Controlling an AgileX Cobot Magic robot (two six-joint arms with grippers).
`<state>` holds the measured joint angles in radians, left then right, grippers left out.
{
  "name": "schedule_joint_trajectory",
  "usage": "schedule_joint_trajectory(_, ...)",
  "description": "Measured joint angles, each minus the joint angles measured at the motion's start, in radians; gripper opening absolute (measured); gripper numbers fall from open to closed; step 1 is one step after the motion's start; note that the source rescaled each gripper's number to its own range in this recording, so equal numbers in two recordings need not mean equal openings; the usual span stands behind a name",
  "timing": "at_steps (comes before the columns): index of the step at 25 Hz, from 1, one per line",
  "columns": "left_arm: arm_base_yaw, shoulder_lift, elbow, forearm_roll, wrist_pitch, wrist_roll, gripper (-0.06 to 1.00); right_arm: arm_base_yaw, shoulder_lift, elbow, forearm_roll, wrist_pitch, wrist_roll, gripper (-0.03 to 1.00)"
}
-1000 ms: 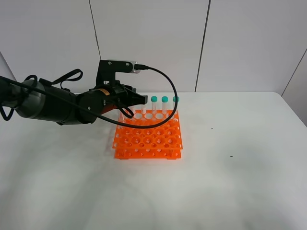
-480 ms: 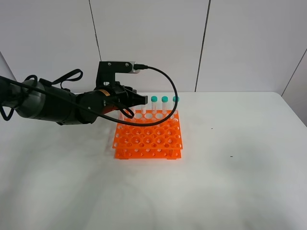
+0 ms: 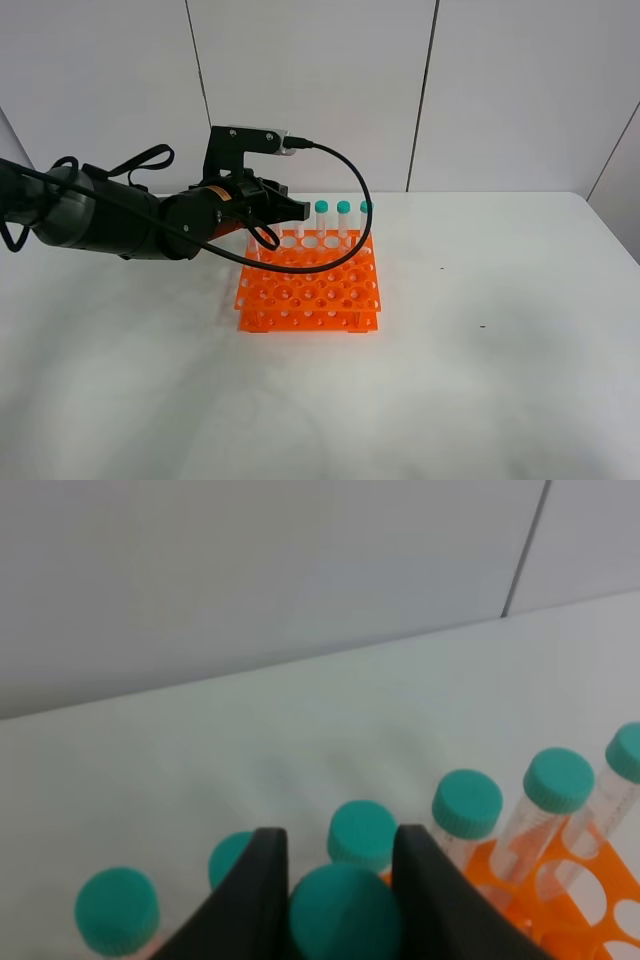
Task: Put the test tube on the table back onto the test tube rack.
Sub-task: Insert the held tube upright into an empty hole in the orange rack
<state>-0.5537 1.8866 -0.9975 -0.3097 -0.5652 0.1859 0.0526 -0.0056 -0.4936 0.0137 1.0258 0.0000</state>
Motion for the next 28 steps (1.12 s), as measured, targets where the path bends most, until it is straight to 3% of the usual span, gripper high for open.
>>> schedule_joint_trajectory(28, 0.000, 0.073, -0.003, 0.000, -0.009, -0.023, 0.01, 0.000, 0.000, 0.000, 0.000, 0.000, 0.000, 1.00)
